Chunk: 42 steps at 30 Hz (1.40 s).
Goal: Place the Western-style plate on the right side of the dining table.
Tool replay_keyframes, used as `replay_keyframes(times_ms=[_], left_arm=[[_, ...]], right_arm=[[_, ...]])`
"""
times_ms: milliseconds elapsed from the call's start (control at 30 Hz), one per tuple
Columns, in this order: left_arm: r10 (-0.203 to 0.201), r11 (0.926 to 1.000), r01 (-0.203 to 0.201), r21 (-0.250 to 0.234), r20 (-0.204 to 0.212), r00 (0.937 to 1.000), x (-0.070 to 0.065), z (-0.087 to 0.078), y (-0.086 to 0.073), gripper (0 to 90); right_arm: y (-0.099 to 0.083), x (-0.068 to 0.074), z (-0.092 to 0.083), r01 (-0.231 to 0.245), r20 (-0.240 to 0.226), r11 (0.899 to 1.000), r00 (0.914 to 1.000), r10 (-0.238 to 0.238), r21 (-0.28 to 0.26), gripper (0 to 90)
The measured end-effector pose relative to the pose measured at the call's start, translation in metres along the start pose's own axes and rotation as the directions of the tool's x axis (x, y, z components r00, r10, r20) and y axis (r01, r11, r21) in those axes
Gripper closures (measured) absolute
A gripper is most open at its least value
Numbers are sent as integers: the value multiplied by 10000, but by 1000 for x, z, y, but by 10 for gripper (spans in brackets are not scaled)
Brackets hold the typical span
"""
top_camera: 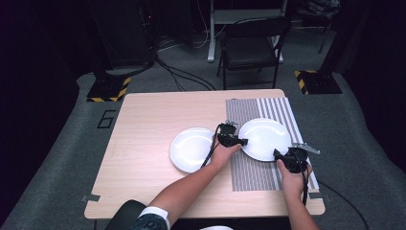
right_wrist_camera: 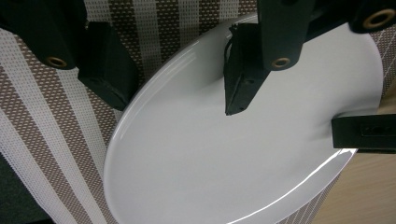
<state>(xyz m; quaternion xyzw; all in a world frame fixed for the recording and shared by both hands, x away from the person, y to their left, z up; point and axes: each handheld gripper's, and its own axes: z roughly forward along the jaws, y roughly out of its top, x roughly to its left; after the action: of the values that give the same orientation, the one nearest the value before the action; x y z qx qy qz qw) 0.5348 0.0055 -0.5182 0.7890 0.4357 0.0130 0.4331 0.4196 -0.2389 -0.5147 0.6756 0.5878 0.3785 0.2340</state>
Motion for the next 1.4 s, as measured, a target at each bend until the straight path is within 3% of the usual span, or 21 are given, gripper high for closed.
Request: replay_keyframes(times_ms=[700, 1400], left_arm=[[70, 10000, -69, 4, -212, 9998, -1, 2, 1, 536], [-25, 10000, 24, -19, -273, 9996, -2, 2, 0, 545]], right_arm=[[-1, -4, 6, -536, -62, 9984, 9985, 538, 197, 449], [0, -5, 7, -427, 205, 9985, 9989, 420, 349, 458]])
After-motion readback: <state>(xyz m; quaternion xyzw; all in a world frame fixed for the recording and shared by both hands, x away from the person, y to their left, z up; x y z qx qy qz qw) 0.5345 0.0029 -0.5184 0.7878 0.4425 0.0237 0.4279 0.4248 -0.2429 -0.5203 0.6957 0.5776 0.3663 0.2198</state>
